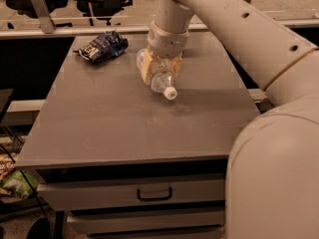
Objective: Place blue plastic bottle upright
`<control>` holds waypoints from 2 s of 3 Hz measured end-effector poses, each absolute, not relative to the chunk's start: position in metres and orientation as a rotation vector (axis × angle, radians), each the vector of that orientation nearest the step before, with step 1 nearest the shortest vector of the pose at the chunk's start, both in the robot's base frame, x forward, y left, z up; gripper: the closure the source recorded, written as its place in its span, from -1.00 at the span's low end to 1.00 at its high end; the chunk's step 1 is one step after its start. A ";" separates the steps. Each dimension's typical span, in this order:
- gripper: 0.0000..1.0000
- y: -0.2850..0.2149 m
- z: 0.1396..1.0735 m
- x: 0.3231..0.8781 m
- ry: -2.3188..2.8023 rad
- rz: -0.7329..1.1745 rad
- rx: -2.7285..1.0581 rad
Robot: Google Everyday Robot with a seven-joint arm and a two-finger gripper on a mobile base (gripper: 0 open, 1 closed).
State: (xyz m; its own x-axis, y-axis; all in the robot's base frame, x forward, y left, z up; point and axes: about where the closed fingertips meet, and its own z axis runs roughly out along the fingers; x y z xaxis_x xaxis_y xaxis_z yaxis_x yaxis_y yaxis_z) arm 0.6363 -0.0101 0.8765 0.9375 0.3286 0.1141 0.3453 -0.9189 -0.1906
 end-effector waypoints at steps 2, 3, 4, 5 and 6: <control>1.00 0.015 0.936 0.615 -0.223 -0.075 -2.693; 1.00 0.018 0.958 0.605 -0.010 -0.045 -2.614; 1.00 0.011 0.972 0.590 0.264 -0.026 -2.537; 1.00 0.005 0.973 0.583 0.413 -0.022 -2.492; 1.00 -0.001 0.963 0.573 0.548 -0.068 -2.464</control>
Offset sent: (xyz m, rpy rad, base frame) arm -0.0532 0.0223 0.1018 0.3144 0.2349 -0.3489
